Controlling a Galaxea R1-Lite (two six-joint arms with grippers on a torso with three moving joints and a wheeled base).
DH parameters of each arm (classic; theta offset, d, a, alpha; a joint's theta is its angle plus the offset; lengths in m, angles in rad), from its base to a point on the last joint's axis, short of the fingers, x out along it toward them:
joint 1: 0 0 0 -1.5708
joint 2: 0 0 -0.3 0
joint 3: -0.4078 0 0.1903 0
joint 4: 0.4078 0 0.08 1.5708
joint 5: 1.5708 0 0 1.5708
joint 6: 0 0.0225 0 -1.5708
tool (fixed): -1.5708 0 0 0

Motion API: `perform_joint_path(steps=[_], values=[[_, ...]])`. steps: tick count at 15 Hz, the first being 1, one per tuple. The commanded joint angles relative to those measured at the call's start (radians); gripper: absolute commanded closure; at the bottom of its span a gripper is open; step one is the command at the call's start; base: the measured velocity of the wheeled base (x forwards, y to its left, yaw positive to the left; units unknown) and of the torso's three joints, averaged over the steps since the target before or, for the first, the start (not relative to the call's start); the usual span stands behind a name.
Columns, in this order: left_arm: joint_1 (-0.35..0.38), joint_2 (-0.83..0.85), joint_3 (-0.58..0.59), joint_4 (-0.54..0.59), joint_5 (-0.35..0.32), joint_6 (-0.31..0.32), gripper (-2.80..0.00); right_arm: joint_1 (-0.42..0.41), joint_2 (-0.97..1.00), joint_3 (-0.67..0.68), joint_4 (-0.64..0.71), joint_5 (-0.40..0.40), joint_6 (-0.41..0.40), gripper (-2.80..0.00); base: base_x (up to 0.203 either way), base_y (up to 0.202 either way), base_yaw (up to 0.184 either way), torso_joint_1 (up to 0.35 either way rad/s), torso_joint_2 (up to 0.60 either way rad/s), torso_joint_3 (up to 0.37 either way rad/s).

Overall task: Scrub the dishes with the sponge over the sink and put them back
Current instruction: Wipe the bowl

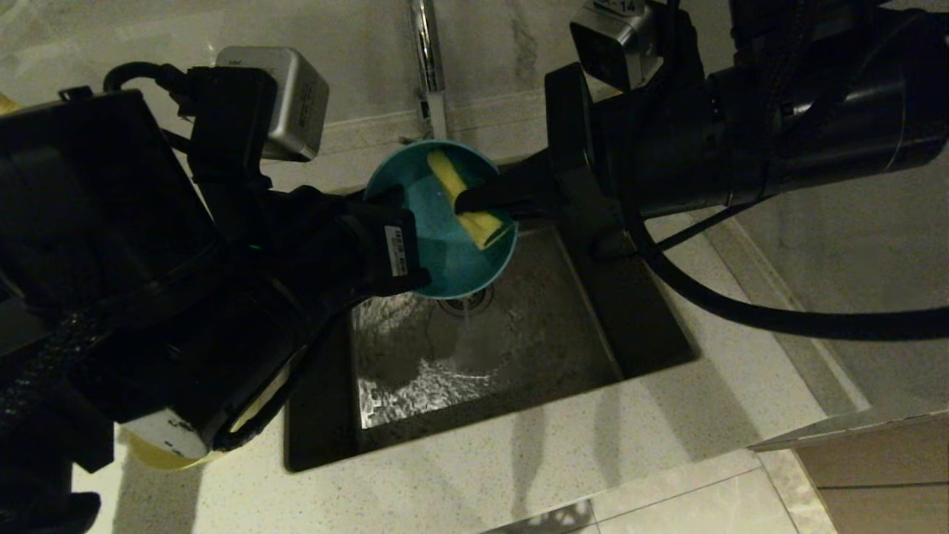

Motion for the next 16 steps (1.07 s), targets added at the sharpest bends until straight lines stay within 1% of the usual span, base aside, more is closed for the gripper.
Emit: perform_joint_path(steps=[1,6,11,16], values=[[0.0,-0.009,0.01,-0.004,0.003,-0.001,0.0,0.011,0.014,0.0,0.0,0.002,0.001,0.0,0.0,0.0,0.0,0.0,0.0,0.0],[0.0,-0.008,-0.004,-0.004,0.002,-0.004,0.0,0.059,0.054,0.014,0.021,0.0,0.002,0.0,0.0,0.0,0.0,0.0,0.0,0.0],[0.007,-0.011,-0.002,-0.004,0.001,-0.004,0.0,0.058,0.051,0.024,0.027,-0.001,0.007,0.0,0.0,0.0,0.0,0.0,0.0,0.0],[0.014,-0.006,0.004,-0.006,0.002,-0.007,0.0,0.039,-0.027,0.149,0.014,-0.005,0.002,0.0,0.0,0.0,0.0,0.0,0.0,0.0]])
